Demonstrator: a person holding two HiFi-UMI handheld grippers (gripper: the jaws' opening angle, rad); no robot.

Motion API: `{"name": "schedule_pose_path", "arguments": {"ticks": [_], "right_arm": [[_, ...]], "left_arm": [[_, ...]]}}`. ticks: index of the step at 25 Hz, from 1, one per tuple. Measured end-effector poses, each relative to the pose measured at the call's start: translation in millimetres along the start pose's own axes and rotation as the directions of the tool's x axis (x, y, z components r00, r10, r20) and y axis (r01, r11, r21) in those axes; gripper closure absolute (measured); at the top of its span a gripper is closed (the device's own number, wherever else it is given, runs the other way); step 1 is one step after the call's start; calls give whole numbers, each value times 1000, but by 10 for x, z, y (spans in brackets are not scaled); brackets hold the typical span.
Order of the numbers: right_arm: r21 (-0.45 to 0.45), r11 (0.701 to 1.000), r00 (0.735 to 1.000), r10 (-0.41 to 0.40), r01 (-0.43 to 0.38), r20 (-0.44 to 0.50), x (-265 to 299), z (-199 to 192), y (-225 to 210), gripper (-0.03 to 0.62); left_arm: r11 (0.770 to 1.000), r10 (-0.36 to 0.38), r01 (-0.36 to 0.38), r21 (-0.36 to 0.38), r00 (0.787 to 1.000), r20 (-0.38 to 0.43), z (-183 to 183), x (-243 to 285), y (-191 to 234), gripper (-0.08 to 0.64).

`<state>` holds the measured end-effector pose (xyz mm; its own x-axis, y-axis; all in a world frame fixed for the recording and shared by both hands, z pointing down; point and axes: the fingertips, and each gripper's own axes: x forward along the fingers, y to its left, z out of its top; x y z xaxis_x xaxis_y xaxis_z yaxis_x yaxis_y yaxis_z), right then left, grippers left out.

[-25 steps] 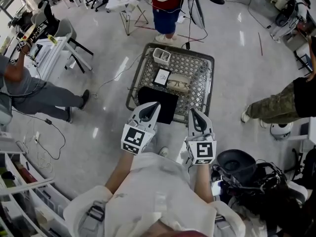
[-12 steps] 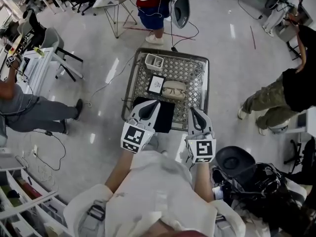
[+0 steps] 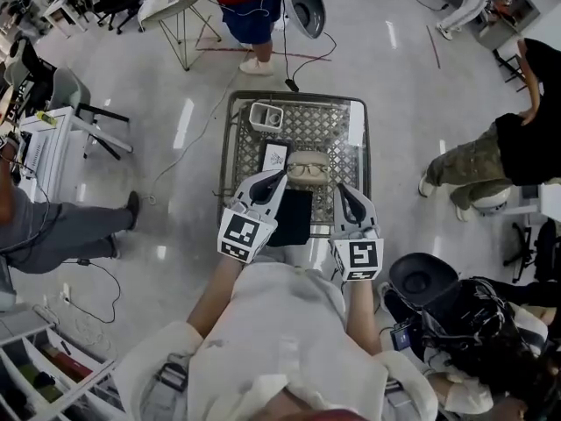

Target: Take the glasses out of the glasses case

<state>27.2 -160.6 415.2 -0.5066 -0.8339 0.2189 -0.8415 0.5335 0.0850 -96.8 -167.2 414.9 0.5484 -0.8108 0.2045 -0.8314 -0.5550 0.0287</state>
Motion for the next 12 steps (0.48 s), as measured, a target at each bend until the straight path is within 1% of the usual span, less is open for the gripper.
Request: {"name": "schedule_pose_path", "arguments": {"ticks": [3,6,12], "right_arm": [[13,1000,999,-24,25,-25,82,-105,-10,586],[28,999,997,-39,40,-62,160,-306,-16,586],[45,998,982,-31,40,-186,291,-854,-21,586]], "left_arm": [[999,-40,40,-10,999,-5,-115,106,58,548],[998,-68,68,-13,997,-28,-321,233,99,548],[994,-106,103,-32,987,-123,-827,479,123,548]]}}
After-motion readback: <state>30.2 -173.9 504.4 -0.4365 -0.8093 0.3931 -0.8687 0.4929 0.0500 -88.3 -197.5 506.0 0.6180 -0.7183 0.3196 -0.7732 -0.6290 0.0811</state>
